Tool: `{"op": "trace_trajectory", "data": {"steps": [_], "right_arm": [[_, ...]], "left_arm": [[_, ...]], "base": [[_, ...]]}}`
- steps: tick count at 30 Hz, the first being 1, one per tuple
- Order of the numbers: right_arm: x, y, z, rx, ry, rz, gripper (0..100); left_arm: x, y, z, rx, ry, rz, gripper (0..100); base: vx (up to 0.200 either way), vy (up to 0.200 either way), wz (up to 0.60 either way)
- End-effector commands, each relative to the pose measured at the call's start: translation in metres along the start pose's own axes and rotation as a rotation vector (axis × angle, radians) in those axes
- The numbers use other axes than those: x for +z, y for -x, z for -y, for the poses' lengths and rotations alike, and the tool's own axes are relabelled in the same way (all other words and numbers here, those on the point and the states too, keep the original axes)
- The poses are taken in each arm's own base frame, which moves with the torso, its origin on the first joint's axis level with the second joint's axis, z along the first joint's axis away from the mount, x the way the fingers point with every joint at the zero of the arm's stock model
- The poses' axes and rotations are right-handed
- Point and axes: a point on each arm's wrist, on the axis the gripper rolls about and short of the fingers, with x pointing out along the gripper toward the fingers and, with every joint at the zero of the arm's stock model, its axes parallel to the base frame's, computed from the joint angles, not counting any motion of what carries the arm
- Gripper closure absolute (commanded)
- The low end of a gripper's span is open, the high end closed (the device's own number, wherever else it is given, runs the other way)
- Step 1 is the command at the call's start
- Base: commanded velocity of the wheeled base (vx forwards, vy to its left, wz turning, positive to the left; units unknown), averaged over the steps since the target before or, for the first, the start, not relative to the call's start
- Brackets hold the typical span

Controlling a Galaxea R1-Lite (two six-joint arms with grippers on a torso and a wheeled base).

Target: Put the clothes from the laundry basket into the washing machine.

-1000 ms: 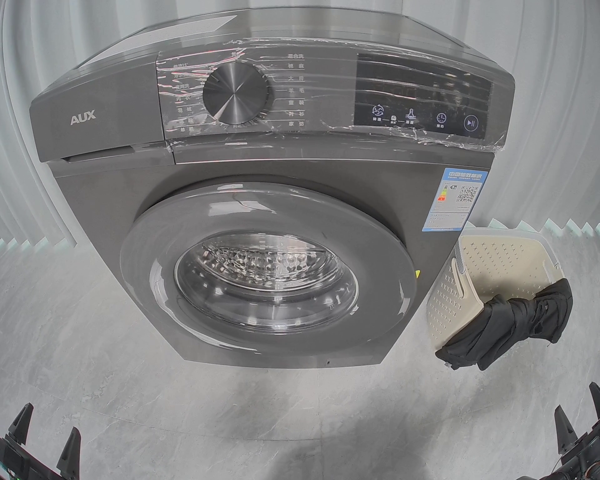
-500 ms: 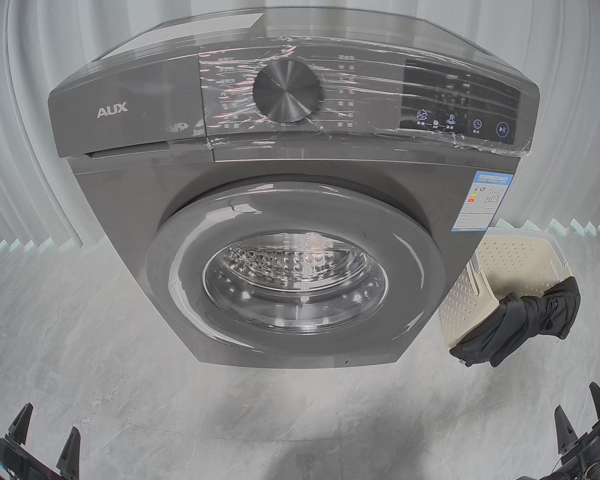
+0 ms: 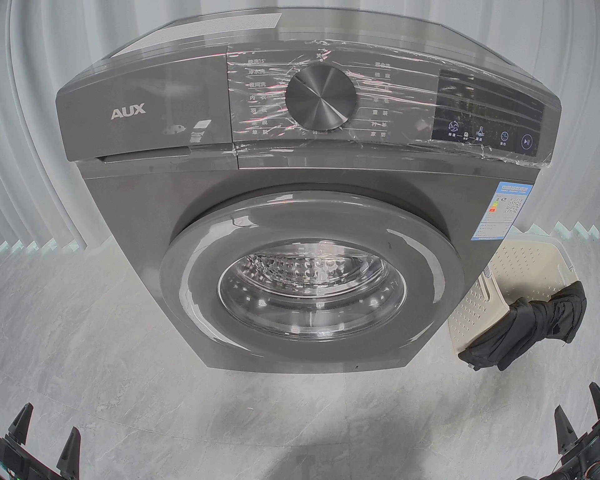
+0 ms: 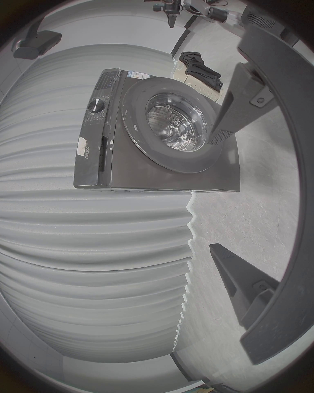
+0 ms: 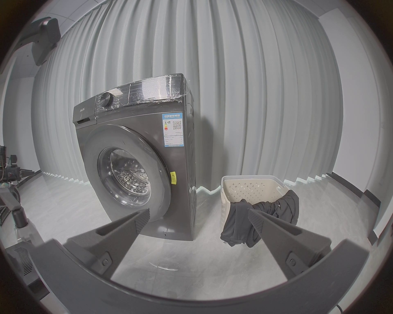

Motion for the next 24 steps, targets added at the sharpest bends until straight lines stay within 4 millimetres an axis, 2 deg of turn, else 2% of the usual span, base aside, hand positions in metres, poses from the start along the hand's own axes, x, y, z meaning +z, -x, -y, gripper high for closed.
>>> {"op": "trace_trajectory", "data": {"steps": [1,4,24], "right_arm": [[-0.0053,-0.0001,0.0,0.0,0.0,-0.002,0],[-0.0053,-0.0001,0.0,0.0,0.0,-0.002,0],[-0.0055,-0.0001,-0.0001,-0.001,-0.008,-0.003,0]], "left_arm": [[-0.0053,-0.0001,0.0,0.0,0.0,-0.003,0],[-0.0053,-0.0001,-0.0001,0.002,0.0,-0.003,0],[-0.0052,-0.0001,0.0,0.0,0.0,-0.002,0]], "base": [[0.2,0.0,0.0],[0.2,0.0,0.0],[0.0,0.0,0.0]]}}
